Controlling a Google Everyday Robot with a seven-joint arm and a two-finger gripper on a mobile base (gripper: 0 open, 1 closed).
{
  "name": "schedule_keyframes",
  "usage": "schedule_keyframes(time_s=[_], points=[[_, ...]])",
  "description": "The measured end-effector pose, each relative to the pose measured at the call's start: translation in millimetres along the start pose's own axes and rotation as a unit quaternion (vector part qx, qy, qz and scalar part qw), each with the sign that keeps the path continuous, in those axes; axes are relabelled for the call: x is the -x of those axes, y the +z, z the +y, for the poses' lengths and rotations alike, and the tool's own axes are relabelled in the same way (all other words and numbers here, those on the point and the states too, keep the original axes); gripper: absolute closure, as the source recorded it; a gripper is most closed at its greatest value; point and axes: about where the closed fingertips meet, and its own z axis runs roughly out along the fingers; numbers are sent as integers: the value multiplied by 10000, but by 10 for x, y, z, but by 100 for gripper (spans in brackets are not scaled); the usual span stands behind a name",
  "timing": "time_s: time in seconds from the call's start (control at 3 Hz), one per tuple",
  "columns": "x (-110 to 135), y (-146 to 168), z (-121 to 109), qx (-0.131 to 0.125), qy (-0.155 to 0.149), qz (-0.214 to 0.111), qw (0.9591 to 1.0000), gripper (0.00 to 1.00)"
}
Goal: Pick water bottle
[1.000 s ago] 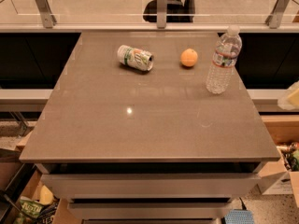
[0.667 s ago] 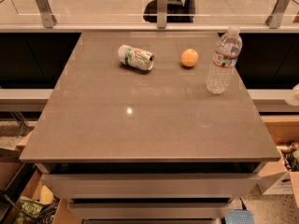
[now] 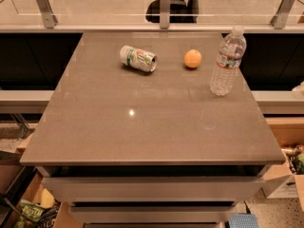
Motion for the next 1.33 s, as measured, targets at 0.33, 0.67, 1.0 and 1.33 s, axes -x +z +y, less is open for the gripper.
schedule_keyframes(time_s=[0.33, 0.67, 1.0, 1.33], points=[[-4, 218, -109, 222, -130, -373, 9990, 0], [-11, 359, -199, 373, -225, -624, 9971, 0], [-6, 515, -239, 554, -273, -944, 9936, 0], [-3, 687, -249, 866, -252, -1300, 9874, 0]])
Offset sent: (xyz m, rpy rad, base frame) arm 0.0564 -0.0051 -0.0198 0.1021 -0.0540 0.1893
